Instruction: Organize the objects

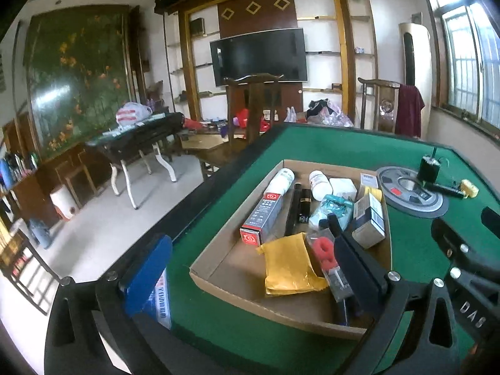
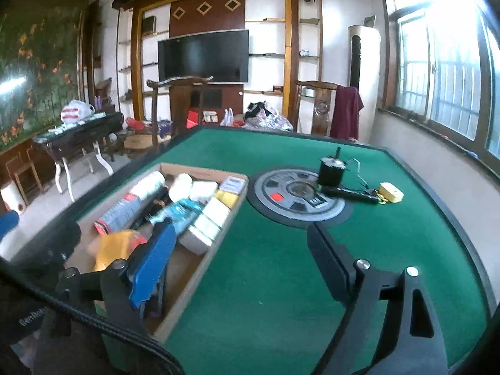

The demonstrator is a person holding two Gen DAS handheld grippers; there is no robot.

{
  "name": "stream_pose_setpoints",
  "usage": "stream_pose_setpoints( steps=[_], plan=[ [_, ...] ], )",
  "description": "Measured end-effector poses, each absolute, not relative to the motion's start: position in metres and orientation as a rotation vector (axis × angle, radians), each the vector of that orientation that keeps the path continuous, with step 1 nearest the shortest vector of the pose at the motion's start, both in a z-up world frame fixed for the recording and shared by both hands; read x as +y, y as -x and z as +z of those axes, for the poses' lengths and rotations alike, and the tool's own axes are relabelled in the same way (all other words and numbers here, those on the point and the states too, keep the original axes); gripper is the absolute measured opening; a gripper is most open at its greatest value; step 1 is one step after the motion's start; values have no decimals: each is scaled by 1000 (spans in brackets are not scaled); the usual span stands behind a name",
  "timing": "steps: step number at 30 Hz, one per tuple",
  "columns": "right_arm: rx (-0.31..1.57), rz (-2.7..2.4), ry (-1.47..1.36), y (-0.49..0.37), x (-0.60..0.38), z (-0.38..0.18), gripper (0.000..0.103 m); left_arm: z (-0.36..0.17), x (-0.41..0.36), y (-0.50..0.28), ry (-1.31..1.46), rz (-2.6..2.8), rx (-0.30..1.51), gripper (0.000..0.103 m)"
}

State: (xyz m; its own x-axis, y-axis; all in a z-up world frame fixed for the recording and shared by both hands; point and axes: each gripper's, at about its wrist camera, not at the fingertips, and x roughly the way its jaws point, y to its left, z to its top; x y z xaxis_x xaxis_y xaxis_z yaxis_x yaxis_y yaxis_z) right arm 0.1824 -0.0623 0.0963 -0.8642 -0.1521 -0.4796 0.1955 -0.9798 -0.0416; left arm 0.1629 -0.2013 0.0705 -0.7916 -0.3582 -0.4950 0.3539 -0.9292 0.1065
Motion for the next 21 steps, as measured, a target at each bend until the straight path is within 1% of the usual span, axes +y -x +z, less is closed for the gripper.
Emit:
stream_pose_setpoints(
  steps=[4,18,21],
  plan=[
    [141,-2853,-794,-184,-51,86,87,73,-191,-161,-743,-2657,-28,102],
    [268,-2799,-931,-193,-54,62,87,60,-208,-161,-885,-2681,194,102],
    [313,-2794,-940,-195,-61,60,87,57,-213,-160,-899,-2661,208,102]
  ],
)
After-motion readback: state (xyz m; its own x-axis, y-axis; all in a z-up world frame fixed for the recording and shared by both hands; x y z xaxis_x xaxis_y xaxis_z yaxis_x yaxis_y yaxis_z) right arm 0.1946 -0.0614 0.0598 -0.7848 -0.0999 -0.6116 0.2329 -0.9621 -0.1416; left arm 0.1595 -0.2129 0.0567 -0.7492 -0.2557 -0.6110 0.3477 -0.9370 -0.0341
